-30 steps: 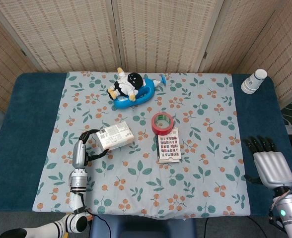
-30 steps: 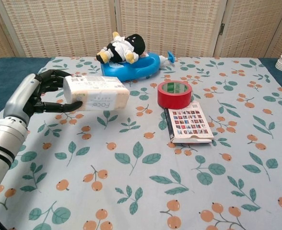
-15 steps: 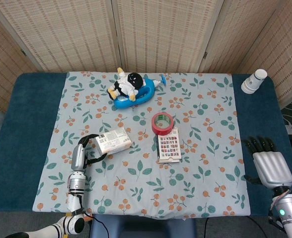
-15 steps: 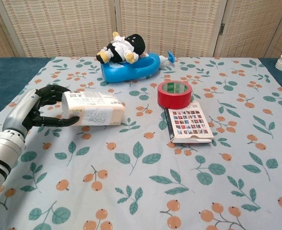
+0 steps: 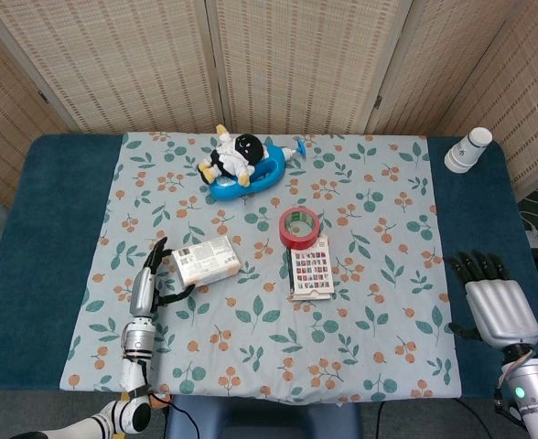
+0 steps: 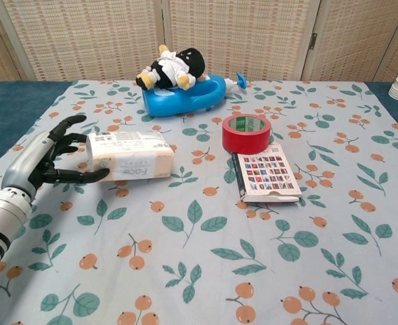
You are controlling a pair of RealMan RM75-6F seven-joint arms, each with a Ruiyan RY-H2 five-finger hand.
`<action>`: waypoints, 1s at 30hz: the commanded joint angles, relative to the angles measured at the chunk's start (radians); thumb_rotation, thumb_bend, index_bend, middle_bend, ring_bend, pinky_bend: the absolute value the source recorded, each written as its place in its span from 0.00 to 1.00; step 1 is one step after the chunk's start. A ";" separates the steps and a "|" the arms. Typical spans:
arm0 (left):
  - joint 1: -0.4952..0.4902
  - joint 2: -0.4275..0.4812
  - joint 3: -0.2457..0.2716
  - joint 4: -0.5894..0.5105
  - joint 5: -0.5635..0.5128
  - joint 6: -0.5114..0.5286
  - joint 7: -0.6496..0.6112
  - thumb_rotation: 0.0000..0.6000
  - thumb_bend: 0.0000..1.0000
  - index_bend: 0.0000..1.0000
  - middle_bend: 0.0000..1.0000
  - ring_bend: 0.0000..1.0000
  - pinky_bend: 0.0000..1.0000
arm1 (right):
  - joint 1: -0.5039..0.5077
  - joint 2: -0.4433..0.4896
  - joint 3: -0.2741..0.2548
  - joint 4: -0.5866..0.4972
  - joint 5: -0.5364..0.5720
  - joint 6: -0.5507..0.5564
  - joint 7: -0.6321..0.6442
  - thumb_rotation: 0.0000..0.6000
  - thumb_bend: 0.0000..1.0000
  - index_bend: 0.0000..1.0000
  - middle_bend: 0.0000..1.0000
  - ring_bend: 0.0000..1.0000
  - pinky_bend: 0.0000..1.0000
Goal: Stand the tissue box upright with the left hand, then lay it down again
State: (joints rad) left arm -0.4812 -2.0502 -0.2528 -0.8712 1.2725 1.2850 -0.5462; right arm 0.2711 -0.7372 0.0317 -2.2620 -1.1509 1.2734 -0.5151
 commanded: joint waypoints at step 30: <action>0.007 0.685 -0.024 -0.815 -0.009 -0.115 0.695 1.00 0.24 0.15 0.15 0.04 0.09 | -0.039 0.054 -0.007 -0.054 -0.131 0.052 0.060 1.00 0.12 0.11 0.06 0.00 0.03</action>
State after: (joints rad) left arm -0.4533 -1.5825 -0.2971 -1.4801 1.3117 1.2836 -0.1344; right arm 0.2437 -0.6914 0.0288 -2.3072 -1.2569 1.3096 -0.4620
